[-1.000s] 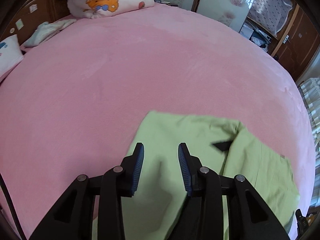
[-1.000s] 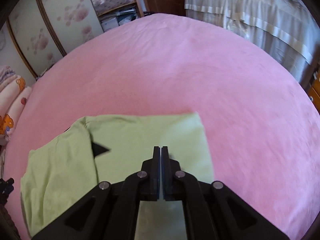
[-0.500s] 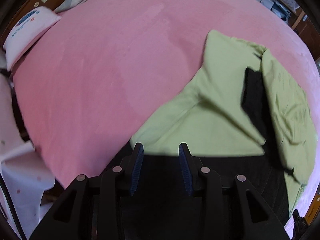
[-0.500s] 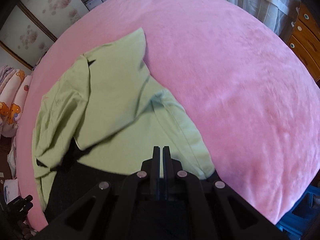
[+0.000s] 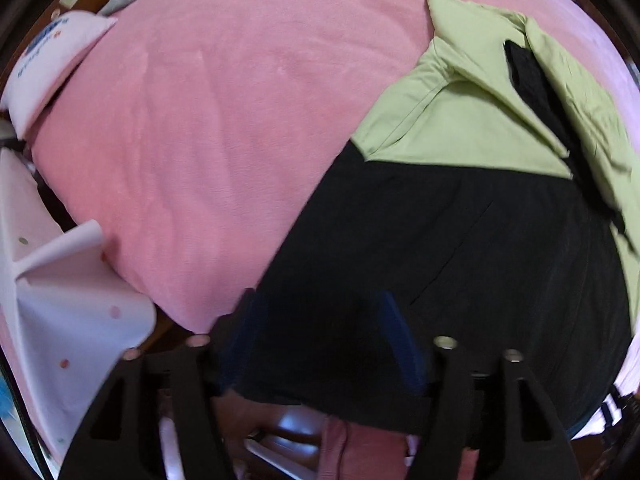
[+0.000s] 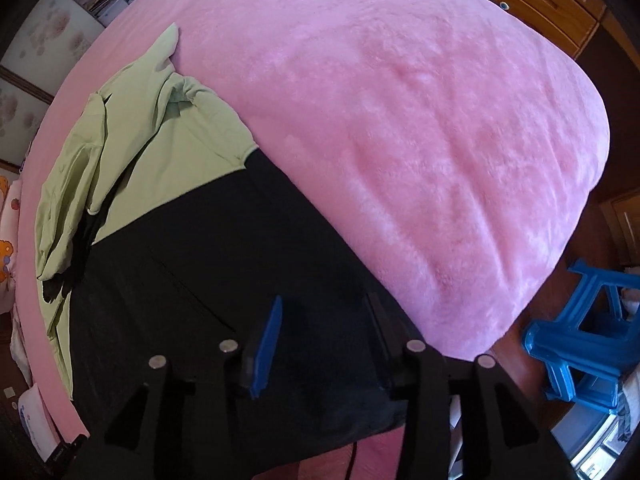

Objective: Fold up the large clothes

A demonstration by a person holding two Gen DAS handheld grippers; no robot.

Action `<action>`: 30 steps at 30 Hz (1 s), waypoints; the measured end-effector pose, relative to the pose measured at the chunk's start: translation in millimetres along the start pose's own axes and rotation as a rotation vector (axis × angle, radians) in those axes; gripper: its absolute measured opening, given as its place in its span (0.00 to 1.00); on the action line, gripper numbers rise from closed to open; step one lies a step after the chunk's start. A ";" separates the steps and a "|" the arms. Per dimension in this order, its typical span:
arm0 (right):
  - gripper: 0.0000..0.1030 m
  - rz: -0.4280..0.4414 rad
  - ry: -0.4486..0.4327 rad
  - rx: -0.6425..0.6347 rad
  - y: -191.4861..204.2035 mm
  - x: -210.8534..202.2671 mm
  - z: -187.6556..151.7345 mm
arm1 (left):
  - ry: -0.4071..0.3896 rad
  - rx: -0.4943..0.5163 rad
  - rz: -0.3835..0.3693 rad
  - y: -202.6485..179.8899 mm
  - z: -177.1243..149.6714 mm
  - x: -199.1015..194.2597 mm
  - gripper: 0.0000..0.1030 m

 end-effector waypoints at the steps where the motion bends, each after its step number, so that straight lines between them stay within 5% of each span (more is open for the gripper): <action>1: 0.43 0.001 0.004 0.012 -3.4 -1.0 -5.7 | 0.008 0.021 -0.007 2.2 -2.7 1.4 0.71; 11: 0.55 -0.012 -0.009 0.165 -36.6 -16.0 -52.6 | 0.068 0.151 -0.065 18.7 -18.8 23.5 0.88; 20: 0.63 -0.028 0.026 0.230 -66.8 -10.3 -71.7 | 0.159 0.110 -0.071 45.2 -38.8 59.1 0.90; 27: 0.63 0.036 -0.017 0.196 -80.6 -7.4 -70.7 | 0.178 0.062 -0.114 58.9 -52.5 77.6 0.90; 30: 0.63 0.010 0.013 0.066 -72.6 -0.2 -66.2 | 0.180 0.073 -0.124 57.1 -59.0 82.6 0.90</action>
Point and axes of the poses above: each gripper's, at about its wrist camera, not at the fingertips, and x roughly the way its jaws point, y to its left, z to its top, the point moved 1 cm from there along x, roughly the way its jaws point, and after that the axes turned 12 degrees about z, right-handed, at the moved point
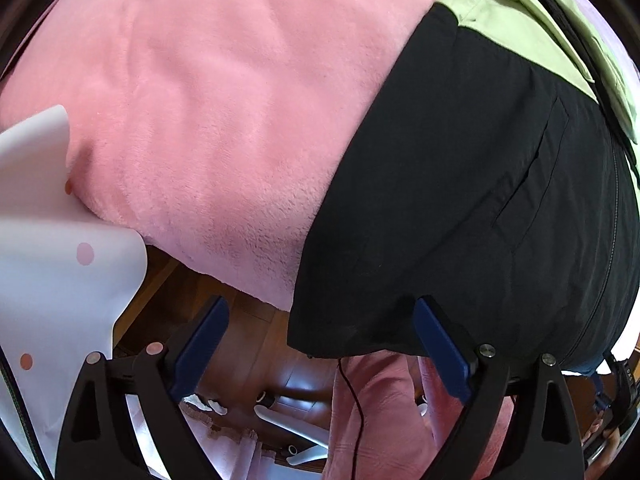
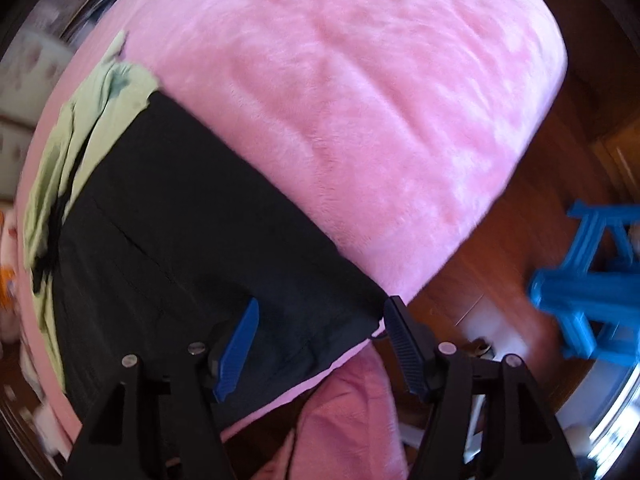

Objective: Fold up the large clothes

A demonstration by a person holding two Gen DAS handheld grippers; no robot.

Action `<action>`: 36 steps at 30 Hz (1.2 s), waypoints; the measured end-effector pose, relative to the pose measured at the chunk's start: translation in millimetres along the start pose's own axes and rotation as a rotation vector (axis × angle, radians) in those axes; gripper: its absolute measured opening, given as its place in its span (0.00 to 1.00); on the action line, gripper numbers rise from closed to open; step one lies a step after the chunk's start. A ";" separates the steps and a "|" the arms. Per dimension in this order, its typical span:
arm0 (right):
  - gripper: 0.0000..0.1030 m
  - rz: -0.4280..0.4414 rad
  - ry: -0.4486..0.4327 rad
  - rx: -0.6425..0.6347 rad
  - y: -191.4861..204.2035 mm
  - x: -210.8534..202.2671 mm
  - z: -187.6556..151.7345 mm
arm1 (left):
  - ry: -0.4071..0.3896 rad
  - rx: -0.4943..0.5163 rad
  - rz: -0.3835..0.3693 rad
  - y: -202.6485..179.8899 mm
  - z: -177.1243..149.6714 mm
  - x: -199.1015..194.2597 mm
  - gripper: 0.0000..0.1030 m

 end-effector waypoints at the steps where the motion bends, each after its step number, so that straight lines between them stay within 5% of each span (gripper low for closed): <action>1: 0.63 -0.003 0.007 -0.039 3.3 2.0 0.6 | 0.008 -0.006 -0.015 -1.1 -2.9 2.6 0.90; 8: 0.61 0.024 0.034 -0.073 3.5 6.0 5.0 | 0.054 -0.135 -0.177 14.1 -4.4 24.3 0.90; 16: 0.28 0.015 0.040 -0.011 -8.7 -2.8 11.4 | 0.158 -0.271 -0.274 20.6 -5.2 42.8 0.90; 21: 0.23 0.024 0.044 0.010 -13.1 -7.3 11.1 | 0.157 -0.252 -0.269 18.7 -7.3 35.1 0.64; 27: 0.20 0.005 0.055 0.003 -2.2 -8.7 8.6 | 0.145 -0.146 -0.162 9.5 -13.1 19.2 0.42; 29: 0.17 0.007 0.054 -0.003 0.0 -11.0 8.1 | 0.144 -0.128 -0.126 8.1 -12.8 16.7 0.26; 31: 0.06 0.043 0.062 -0.012 4.4 -13.7 5.4 | 0.139 -0.118 -0.102 8.9 -16.2 10.1 0.20; 36: 0.06 0.070 0.138 -0.117 28.7 -4.3 0.4 | 0.116 -0.113 -0.103 15.7 -18.2 -4.3 0.13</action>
Point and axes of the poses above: each gripper's, at about its wrist camera, not at the fingertips, and x roughly the way its jaws point, y to its left, z to its top, the point moved 1 cm from there along x, roughly the way its jaws point, and after that the axes turned 12 degrees about z, right-handed, at the moved point
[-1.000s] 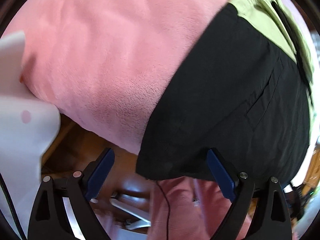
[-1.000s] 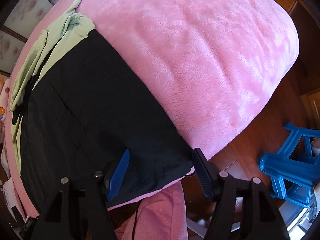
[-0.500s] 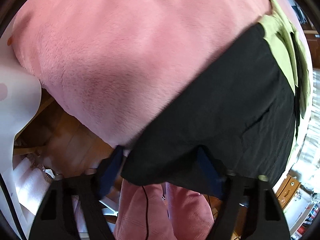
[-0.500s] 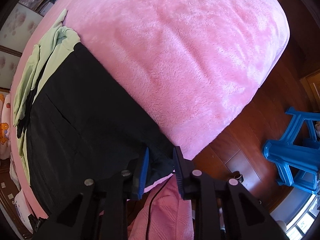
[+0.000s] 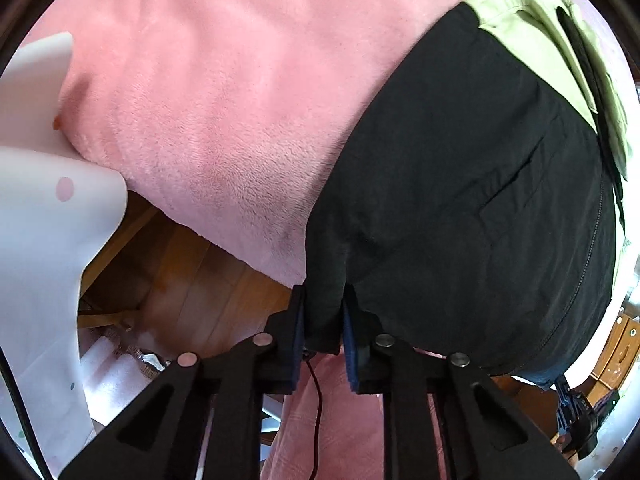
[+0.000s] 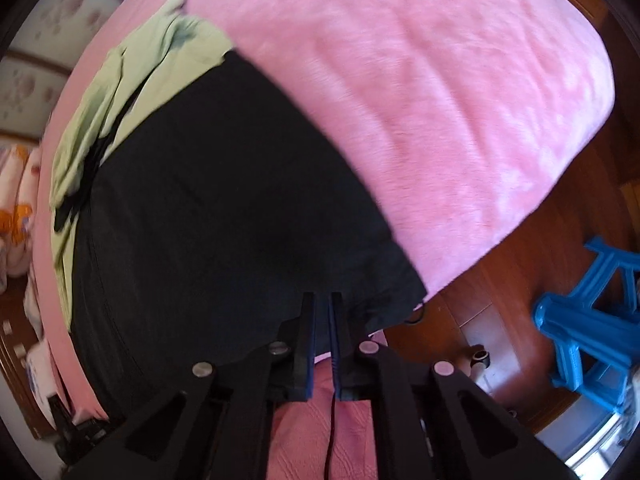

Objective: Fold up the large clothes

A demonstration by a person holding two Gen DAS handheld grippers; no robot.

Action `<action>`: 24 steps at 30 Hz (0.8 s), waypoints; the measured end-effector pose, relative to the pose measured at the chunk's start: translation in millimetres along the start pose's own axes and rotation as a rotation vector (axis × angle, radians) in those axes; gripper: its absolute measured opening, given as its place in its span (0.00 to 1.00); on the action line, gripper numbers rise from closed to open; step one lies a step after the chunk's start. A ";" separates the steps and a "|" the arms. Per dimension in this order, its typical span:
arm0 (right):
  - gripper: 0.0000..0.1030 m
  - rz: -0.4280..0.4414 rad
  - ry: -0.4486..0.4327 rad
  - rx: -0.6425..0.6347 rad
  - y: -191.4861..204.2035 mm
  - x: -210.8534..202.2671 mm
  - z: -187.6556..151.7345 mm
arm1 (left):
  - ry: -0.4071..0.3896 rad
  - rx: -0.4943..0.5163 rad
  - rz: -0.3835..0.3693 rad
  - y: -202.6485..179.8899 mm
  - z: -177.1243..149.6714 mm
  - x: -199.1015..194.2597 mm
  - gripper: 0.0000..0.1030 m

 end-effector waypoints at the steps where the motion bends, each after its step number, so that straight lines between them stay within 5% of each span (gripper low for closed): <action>1: 0.06 -0.019 0.014 -0.020 3.5 3.9 -0.3 | -0.007 0.005 0.004 -1.4 0.0 -4.0 0.12; 6: 0.07 -0.099 0.004 -0.074 12.1 7.0 -0.6 | -0.037 0.039 0.010 -4.9 -11.4 -27.4 0.11; 8: 0.18 -0.146 0.008 -0.082 9.6 7.4 -1.3 | -0.036 0.041 -0.001 -5.5 -13.0 -32.6 0.11; 10: 0.41 -0.163 0.017 -0.080 4.4 6.8 -2.3 | -0.034 0.035 -0.016 -3.9 -13.4 -39.4 0.11; 11: 0.42 -0.162 0.016 -0.085 1.0 6.0 -2.7 | -0.033 0.034 -0.021 -3.0 -11.0 -41.0 0.11; 15: 0.43 -0.244 0.018 -0.130 -10.3 3.7 -1.9 | -0.034 0.029 -0.028 -4.1 2.0 -42.6 0.11; 24: 0.43 -0.105 0.081 -0.123 -33.4 15.5 11.3 | -0.031 0.032 -0.036 -0.9 1.6 -35.8 0.11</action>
Point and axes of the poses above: each gripper's, at about its wrist camera, not at the fingertips, and x roughly the way its jaws point, y to its left, z to its top, the point moved 1 cm from there along x, roughly the way its jaws point, and after that the axes turned 12 degrees about z, right-handed, at the moved point
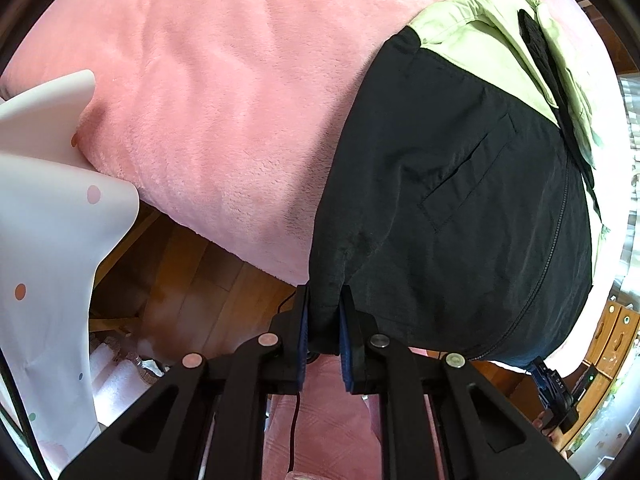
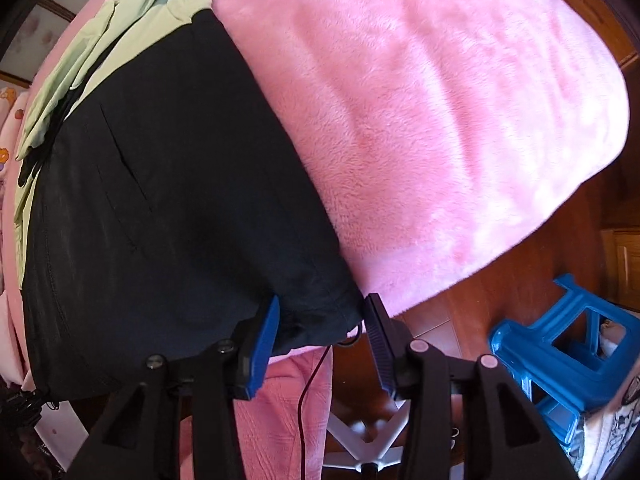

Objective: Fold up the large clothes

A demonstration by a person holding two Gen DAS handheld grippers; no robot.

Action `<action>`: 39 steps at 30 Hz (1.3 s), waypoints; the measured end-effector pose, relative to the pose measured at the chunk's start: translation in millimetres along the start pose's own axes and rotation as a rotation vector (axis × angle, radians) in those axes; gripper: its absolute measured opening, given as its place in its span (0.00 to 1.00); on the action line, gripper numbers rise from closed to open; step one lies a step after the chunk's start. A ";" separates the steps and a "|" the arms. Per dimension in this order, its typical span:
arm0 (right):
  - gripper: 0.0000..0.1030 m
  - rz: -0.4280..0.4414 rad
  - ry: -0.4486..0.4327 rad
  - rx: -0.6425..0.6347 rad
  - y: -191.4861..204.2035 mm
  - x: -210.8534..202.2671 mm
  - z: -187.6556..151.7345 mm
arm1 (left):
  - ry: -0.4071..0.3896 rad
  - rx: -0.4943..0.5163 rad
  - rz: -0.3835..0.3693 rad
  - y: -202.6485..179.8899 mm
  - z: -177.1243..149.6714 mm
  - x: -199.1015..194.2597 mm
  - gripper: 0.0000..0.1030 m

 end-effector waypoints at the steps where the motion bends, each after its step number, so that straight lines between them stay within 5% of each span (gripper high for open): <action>1: 0.43 0.004 0.007 -0.007 -1.5 1.4 0.9 | 0.002 0.002 0.001 1.4 0.7 -1.0 0.11; 8: 0.44 0.013 0.036 -0.032 -5.2 10.3 5.7 | 0.015 -0.018 0.002 1.7 1.0 7.6 0.11; 10: 0.31 0.019 0.046 -0.020 -2.6 13.2 7.1 | 0.015 -0.024 -0.001 1.7 0.4 6.9 0.11; 17: 0.11 0.105 0.035 0.146 -17.0 0.1 1.0 | 0.004 -0.011 -0.010 -0.3 -0.4 -0.6 0.11; 29: 0.06 0.277 -0.017 0.173 35.8 -56.7 14.4 | -0.060 -0.083 -0.136 -13.3 2.8 -65.4 0.09; 39: 0.05 0.543 -0.153 0.275 70.4 -127.7 79.5 | -0.281 -0.171 -0.260 -36.9 55.4 -162.3 0.09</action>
Point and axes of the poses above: each gripper's, at about its wrist camera, not at the fingertips, and x roughly the way its jaws point, y to its left, z to its top, the point moved 1 cm from there along x, roughly the way its jaws point, and after that the axes turned 12 degrees about z, right-handed, at the moved point
